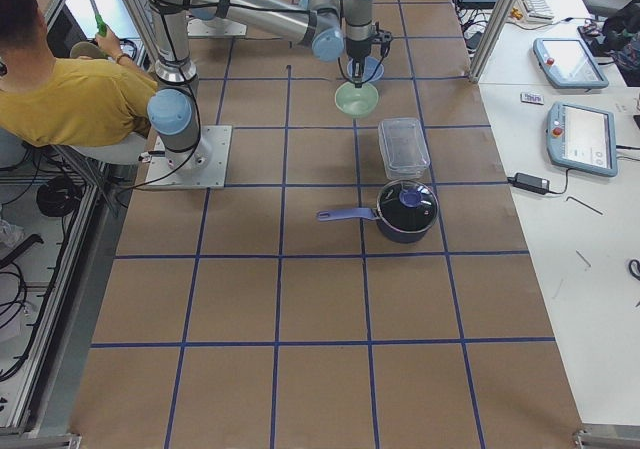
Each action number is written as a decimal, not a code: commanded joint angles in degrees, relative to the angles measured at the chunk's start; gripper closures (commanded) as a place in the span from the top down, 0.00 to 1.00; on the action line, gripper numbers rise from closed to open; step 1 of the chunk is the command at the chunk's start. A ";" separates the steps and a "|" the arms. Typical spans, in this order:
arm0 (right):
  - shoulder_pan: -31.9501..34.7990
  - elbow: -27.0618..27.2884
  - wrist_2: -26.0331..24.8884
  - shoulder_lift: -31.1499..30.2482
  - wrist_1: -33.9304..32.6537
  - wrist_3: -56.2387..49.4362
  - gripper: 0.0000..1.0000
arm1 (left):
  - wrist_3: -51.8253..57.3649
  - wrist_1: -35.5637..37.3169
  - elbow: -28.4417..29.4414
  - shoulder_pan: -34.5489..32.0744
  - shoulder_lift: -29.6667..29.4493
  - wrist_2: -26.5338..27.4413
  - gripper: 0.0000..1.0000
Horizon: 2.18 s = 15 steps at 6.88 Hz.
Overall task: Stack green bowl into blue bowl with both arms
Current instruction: 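Carry the green bowl over the blue bowl and lower it in, then open the right gripper and lift it off the stacked bowls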
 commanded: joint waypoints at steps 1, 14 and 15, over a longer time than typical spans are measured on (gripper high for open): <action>8.19 -12.97 -0.53 9.37 4.51 10.85 0.00 | 0.00 0.00 0.00 0.00 0.00 -0.11 1.00; 14.90 -23.56 3.26 23.31 4.06 17.75 1.00 | 0.00 0.00 -0.09 0.00 0.00 -0.11 1.00; 14.12 -24.69 1.33 22.79 5.11 17.32 1.00 | 0.00 0.00 -0.09 0.00 0.00 -0.11 1.00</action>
